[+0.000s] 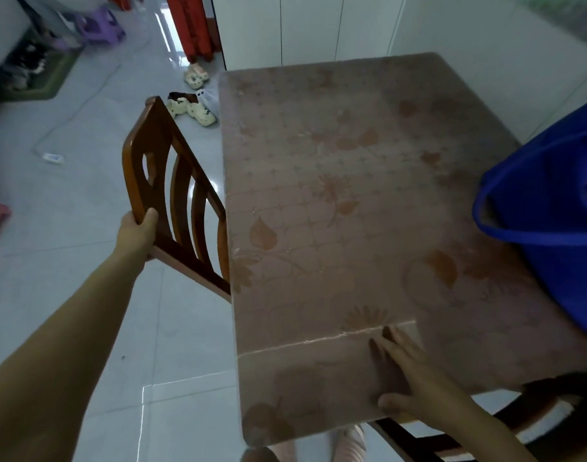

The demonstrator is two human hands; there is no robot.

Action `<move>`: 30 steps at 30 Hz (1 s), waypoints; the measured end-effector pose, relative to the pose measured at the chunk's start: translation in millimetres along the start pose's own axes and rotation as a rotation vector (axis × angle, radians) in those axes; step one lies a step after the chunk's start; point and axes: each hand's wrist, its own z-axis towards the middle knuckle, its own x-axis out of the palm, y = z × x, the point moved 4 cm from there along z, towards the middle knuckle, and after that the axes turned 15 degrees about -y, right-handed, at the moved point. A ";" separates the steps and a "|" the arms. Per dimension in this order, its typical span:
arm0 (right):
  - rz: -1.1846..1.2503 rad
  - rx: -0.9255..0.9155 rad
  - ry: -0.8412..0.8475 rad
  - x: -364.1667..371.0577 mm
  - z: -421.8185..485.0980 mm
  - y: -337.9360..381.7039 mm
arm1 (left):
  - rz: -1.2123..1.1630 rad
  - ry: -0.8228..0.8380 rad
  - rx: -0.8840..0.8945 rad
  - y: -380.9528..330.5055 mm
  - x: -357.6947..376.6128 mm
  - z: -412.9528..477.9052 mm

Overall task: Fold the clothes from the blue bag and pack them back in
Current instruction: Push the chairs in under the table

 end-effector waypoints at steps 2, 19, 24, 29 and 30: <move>0.003 -0.032 -0.025 1.4 7.6 24.5 | -0.018 0.060 0.011 -1.2 -1.8 4.0; 0.586 0.145 -0.273 54.9 200.7 382.2 | 0.137 0.707 0.582 -40.0 -4.4 119.1; 0.581 0.226 -0.304 62.9 238.9 384.5 | 0.118 0.848 0.660 -53.9 18.0 166.6; 0.661 0.299 -0.354 78.1 251.6 376.5 | 0.136 0.985 0.672 -74.8 32.4 229.3; 0.707 0.325 -0.367 78.2 250.8 374.4 | 0.131 0.991 0.649 -82.5 38.3 241.0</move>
